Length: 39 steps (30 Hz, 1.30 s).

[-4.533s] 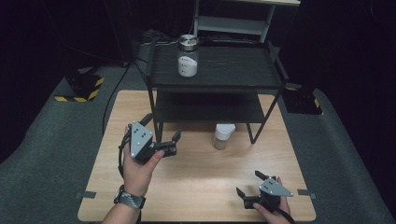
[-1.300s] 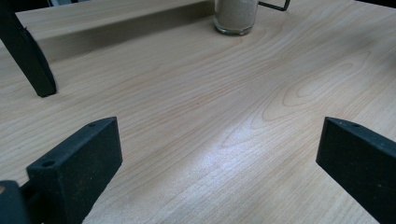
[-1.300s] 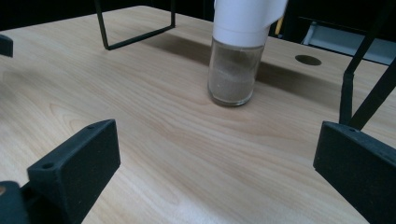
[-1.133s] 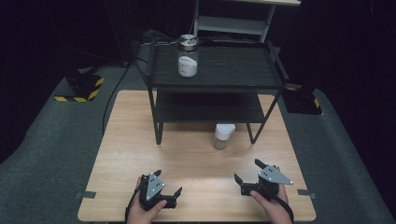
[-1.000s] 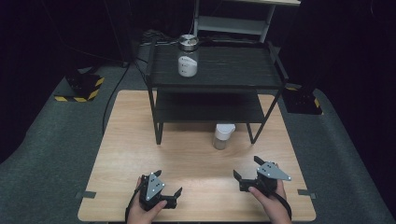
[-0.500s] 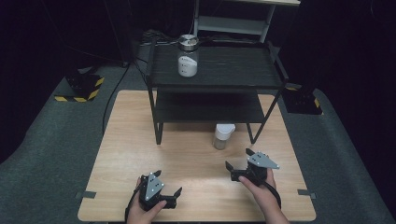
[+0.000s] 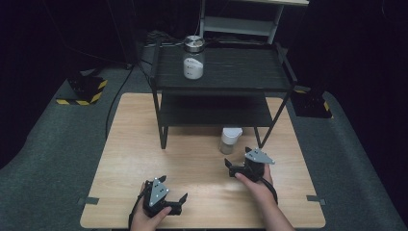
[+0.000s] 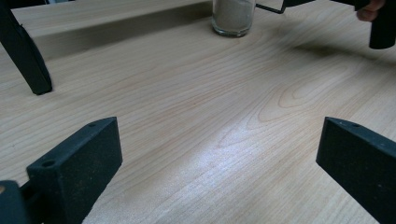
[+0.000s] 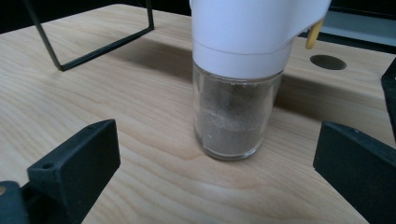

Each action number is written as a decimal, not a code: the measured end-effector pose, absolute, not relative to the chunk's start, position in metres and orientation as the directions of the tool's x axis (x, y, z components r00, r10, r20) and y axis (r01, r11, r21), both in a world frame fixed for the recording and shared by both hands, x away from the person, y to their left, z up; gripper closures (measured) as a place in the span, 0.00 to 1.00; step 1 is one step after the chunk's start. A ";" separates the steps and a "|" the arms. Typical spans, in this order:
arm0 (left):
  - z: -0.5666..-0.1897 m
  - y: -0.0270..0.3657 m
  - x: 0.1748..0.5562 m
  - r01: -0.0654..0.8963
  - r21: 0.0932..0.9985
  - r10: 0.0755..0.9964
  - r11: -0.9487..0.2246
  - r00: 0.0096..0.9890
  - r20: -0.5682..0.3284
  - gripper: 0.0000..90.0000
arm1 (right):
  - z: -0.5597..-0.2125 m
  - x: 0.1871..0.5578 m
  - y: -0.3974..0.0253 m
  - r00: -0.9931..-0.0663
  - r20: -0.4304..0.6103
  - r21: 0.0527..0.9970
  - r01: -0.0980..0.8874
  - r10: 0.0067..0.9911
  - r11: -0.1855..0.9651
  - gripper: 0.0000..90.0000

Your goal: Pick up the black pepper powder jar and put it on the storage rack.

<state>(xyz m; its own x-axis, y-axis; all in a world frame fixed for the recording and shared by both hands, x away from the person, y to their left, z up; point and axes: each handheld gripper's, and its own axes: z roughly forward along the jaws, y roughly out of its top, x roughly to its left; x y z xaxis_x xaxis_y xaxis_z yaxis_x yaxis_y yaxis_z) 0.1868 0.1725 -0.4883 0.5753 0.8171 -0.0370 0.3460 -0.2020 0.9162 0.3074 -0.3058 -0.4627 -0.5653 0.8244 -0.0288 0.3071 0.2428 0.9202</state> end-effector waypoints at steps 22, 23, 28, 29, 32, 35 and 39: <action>-0.488 0.174 0.186 0.333 0.917 0.806 -0.221 0.591 -0.020 0.01 | -0.475 0.340 -0.267 -0.500 -0.048 0.943 0.264 0.865 0.204 0.09; -0.488 0.174 0.186 0.333 0.917 0.806 -0.221 0.591 -0.020 0.01 | -0.475 0.340 -0.267 -0.500 -0.048 0.943 0.264 0.865 0.204 0.09; -0.488 0.174 0.187 0.337 0.916 0.805 -0.218 0.593 -0.027 0.01 | -0.477 0.345 -0.263 -0.470 -0.037 0.946 0.267 0.882 0.182 0.15; -0.488 0.174 0.187 0.337 0.916 0.805 -0.218 0.593 -0.027 0.01 | -0.478 0.346 -0.262 -0.468 -0.036 0.946 0.268 0.883 0.180 0.18; -0.488 0.173 0.187 0.335 0.915 0.804 -0.224 0.595 -0.021 0.01 | -0.478 0.346 -0.259 -0.463 -0.037 0.949 0.262 0.886 0.176 0.22; -0.487 0.173 0.187 0.336 0.915 0.803 -0.224 0.595 -0.022 0.01 | -0.479 0.345 -0.255 -0.442 -0.022 0.954 0.258 0.897 0.151 0.27; -0.487 0.173 0.187 0.336 0.915 0.803 -0.224 0.595 -0.022 0.01 | -0.479 0.345 -0.254 -0.423 0.002 0.956 0.267 0.906 0.123 0.30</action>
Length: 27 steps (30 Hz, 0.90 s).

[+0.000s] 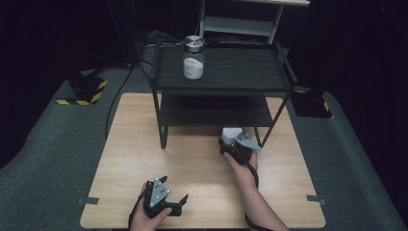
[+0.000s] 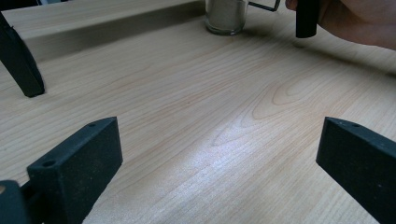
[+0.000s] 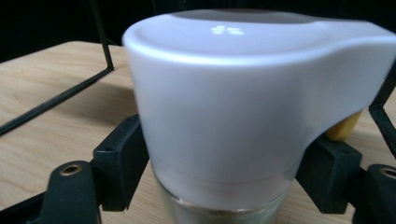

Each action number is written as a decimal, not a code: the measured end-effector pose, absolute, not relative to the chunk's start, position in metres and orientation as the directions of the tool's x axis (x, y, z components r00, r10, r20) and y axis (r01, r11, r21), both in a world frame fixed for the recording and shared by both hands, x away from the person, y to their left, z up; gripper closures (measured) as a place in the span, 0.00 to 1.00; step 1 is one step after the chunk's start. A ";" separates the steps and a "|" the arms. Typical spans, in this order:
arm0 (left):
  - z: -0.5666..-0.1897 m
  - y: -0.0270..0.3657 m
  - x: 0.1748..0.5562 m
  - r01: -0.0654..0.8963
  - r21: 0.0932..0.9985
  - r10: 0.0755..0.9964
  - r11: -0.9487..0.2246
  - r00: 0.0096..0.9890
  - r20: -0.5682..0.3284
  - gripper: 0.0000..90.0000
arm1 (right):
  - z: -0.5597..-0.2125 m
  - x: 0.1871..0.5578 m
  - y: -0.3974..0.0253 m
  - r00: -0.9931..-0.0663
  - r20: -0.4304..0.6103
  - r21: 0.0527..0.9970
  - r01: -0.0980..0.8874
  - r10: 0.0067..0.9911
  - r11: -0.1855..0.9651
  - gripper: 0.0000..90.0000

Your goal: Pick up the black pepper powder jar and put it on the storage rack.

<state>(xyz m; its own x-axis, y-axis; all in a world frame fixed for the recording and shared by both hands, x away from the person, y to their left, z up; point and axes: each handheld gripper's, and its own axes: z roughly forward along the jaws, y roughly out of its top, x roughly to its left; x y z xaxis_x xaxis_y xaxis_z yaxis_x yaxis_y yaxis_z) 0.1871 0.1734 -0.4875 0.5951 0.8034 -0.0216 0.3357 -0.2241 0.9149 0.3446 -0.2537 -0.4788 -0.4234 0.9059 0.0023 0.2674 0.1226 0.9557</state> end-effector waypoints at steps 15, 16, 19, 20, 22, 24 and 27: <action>-0.488 0.174 0.187 0.337 0.915 0.803 -0.222 0.596 -0.025 0.01 | -0.475 0.339 -0.256 -0.429 -0.008 0.954 0.267 0.903 0.135 0.34; -0.488 0.174 0.187 0.337 0.915 0.803 -0.222 0.596 -0.025 0.01 | -0.475 0.337 -0.257 -0.433 -0.007 0.954 0.266 0.901 0.135 0.34; -0.487 0.173 0.187 0.337 0.915 0.803 -0.223 0.595 -0.024 0.01 | -0.475 0.332 -0.261 -0.444 -0.003 0.957 0.260 0.896 0.132 0.34; -0.487 0.173 0.187 0.337 0.915 0.804 -0.223 0.594 -0.023 0.01 | -0.475 0.329 -0.262 -0.448 -0.005 0.957 0.256 0.894 0.134 0.34; -0.487 0.173 0.187 0.337 0.915 0.805 -0.223 0.593 -0.022 0.01 | -0.474 0.324 -0.264 -0.456 -0.009 0.958 0.251 0.890 0.139 0.34; -0.487 0.173 0.187 0.336 0.915 0.805 -0.223 0.592 -0.021 0.01 | -0.474 0.319 -0.266 -0.462 -0.009 0.958 0.251 0.887 0.141 0.34; -0.488 0.173 0.187 0.334 0.915 0.805 -0.225 0.593 -0.018 0.01 | -0.474 0.314 -0.269 -0.466 -0.009 0.958 0.250 0.885 0.141 0.34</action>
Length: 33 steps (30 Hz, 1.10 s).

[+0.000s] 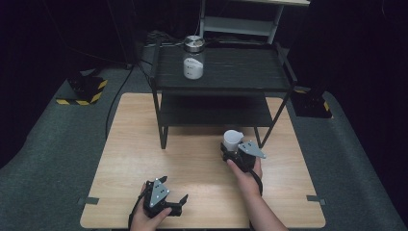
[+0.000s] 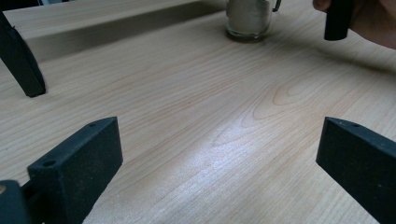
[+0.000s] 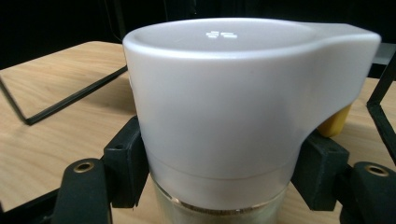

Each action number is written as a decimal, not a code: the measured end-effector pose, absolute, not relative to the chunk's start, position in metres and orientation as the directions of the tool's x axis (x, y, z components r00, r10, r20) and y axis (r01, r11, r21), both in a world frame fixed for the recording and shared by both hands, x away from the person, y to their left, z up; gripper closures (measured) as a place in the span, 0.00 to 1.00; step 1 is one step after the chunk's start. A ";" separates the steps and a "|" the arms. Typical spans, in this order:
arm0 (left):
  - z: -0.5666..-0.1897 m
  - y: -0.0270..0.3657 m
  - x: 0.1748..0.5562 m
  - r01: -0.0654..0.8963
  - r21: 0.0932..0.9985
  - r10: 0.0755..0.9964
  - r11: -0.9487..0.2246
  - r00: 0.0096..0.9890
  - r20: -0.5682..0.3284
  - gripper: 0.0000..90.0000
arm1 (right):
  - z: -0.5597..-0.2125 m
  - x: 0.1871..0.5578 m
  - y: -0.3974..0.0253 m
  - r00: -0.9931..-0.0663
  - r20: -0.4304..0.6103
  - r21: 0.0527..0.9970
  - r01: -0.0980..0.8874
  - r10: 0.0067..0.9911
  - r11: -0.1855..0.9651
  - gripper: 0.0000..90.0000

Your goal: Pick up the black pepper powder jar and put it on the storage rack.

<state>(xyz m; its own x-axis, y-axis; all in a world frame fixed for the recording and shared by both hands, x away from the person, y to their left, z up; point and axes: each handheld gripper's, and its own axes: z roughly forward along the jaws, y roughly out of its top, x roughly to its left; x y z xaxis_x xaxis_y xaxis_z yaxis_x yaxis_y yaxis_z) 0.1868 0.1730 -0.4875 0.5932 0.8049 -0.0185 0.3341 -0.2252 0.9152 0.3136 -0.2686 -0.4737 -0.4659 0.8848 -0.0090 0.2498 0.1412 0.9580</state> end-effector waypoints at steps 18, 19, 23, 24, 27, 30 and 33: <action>-0.488 0.172 0.187 0.333 0.915 0.805 -0.228 0.593 -0.016 0.01 | -0.457 0.269 -0.291 -0.517 -0.055 0.971 0.173 0.854 0.167 0.34; -0.488 0.172 0.187 0.333 0.915 0.805 -0.228 0.593 -0.016 0.01 | -0.456 0.267 -0.292 -0.517 -0.053 0.972 0.170 0.854 0.163 0.34; -0.487 0.172 0.186 0.334 0.915 0.805 -0.228 0.593 -0.015 0.01 | -0.448 0.259 -0.297 -0.514 -0.042 0.976 0.164 0.857 0.146 0.34; -0.487 0.172 0.186 0.334 0.915 0.805 -0.229 0.593 -0.015 0.01 | -0.447 0.258 -0.298 -0.512 -0.041 0.976 0.161 0.858 0.144 0.34; -0.487 0.172 0.186 0.331 0.914 0.805 -0.235 0.593 -0.008 0.01 | -0.444 0.254 -0.300 -0.508 -0.038 0.978 0.156 0.860 0.136 0.34; -0.487 0.171 0.186 0.330 0.914 0.805 -0.235 0.593 -0.008 0.01 | -0.438 0.249 -0.305 -0.503 -0.031 0.981 0.149 0.864 0.123 0.34; -0.487 0.171 0.186 0.330 0.914 0.805 -0.235 0.593 -0.007 0.01 | -0.435 0.245 -0.308 -0.502 -0.029 0.982 0.145 0.864 0.117 0.34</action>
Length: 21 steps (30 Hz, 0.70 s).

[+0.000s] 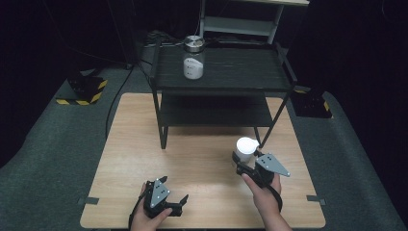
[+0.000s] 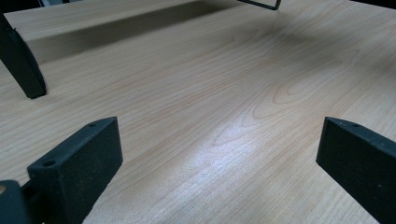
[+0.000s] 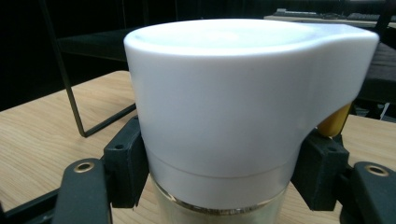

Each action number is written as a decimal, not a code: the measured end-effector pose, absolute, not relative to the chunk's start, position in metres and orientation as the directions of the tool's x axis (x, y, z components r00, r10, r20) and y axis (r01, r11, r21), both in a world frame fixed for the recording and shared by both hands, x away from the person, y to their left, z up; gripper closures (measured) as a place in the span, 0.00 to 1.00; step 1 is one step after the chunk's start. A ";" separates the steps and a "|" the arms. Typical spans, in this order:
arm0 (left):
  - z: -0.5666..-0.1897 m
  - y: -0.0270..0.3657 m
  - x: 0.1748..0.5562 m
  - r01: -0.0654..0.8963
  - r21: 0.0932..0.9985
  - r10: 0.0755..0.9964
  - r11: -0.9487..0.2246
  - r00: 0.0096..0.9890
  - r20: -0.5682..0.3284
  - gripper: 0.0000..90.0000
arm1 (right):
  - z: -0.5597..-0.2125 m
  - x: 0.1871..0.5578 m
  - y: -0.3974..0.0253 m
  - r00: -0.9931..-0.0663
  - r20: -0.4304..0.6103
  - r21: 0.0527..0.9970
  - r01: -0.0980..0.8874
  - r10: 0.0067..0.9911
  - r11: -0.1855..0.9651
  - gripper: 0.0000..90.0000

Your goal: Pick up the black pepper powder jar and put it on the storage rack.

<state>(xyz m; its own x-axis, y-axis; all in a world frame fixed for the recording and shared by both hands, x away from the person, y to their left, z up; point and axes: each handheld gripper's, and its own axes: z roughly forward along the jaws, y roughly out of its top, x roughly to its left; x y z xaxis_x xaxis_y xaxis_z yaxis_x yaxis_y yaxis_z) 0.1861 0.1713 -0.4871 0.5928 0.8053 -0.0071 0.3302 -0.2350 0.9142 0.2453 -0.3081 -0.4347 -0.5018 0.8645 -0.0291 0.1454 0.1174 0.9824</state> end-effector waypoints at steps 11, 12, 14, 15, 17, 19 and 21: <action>-0.487 0.171 0.187 0.332 0.914 0.805 -0.234 0.593 -0.009 0.01 | -0.415 0.235 -0.316 -0.505 -0.033 0.989 0.111 0.862 0.103 0.34; -0.487 0.171 0.187 0.331 0.914 0.805 -0.236 0.593 -0.007 0.01 | -0.412 0.234 -0.317 -0.506 -0.034 0.989 0.106 0.862 0.101 0.34; -0.487 0.171 0.186 0.331 0.913 0.805 -0.238 0.593 -0.005 0.01 | -0.404 0.232 -0.319 -0.513 -0.030 0.991 0.099 0.858 0.093 0.34; -0.487 0.171 0.186 0.331 0.913 0.805 -0.237 0.593 -0.006 0.01 | -0.404 0.232 -0.319 -0.513 -0.030 0.991 0.099 0.858 0.093 0.34; -0.487 0.171 0.186 0.331 0.914 0.805 -0.236 0.593 -0.007 0.01 | -0.399 0.231 -0.320 -0.513 -0.031 0.992 0.092 0.858 0.091 0.34; -0.487 0.171 0.186 0.332 0.913 0.805 -0.237 0.593 -0.007 0.01 | -0.394 0.229 -0.320 -0.513 -0.037 0.992 0.084 0.858 0.093 0.34; -0.487 0.171 0.186 0.331 0.913 0.805 -0.237 0.593 -0.006 0.01 | -0.385 0.227 -0.320 -0.515 -0.037 0.993 0.076 0.857 0.088 0.34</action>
